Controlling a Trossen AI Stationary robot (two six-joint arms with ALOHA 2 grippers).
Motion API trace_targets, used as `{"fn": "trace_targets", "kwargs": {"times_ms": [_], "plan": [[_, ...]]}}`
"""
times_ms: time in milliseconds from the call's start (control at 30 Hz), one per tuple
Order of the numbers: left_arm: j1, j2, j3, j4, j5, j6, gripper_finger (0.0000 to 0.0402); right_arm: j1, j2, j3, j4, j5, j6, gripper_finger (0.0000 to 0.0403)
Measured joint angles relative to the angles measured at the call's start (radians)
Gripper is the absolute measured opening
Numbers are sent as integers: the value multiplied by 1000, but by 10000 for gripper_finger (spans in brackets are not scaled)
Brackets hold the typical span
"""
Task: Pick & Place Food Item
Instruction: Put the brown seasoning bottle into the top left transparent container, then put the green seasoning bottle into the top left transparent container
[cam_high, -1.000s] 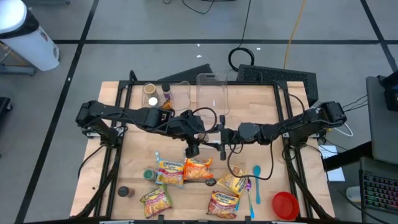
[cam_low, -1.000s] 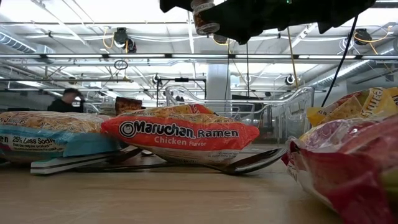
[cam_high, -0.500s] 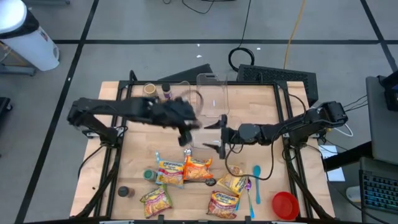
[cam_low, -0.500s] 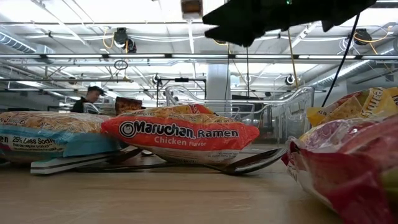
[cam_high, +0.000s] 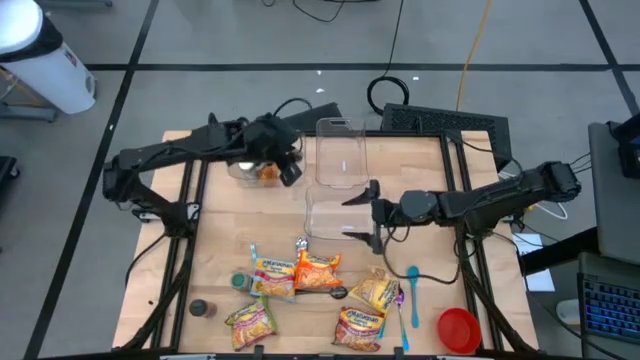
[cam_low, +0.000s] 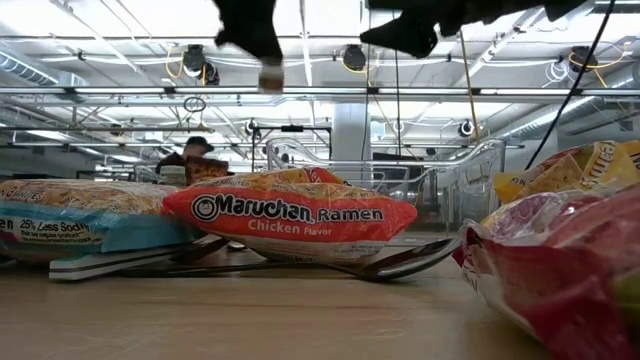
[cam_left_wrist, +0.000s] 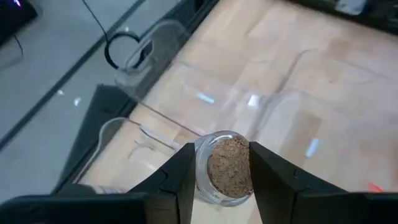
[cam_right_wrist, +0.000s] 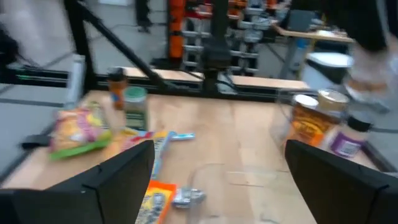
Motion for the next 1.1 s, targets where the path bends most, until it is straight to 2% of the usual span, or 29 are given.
{"fn": "trace_targets", "kwargs": {"times_ms": [133, 333, 433, 533, 633, 833, 1000, 1100], "plan": [[157, -2, -164, 166, 113, 42, 128, 1, -61, 0, -46, -66, 19, 355], [372, 0, -414, 457, 293, -2, 127, 3, -103, 0, -104, -71, 19, 356], [438, 0, -519, 608, 381, -59, 127, 3, -103, 0, -102, -71, 19, 356], [456, 0, -597, 724, 421, -98, 126, 3, -102, 0, -103, -70, 17, 354], [456, 1, -637, 780, 422, -116, 124, 3, -102, 0, -101, -69, 3, 353], [458, 65, -643, 850, 394, -145, 71, 3, -102, 0, -96, -69, -12, 356], [470, 121, -643, 922, 428, -168, 7, 2, -102, 0, -94, -69, -12, 353], [468, 121, -641, 944, 435, -164, 11, 2, -102, 0, -94, -69, -9, 355]]}}
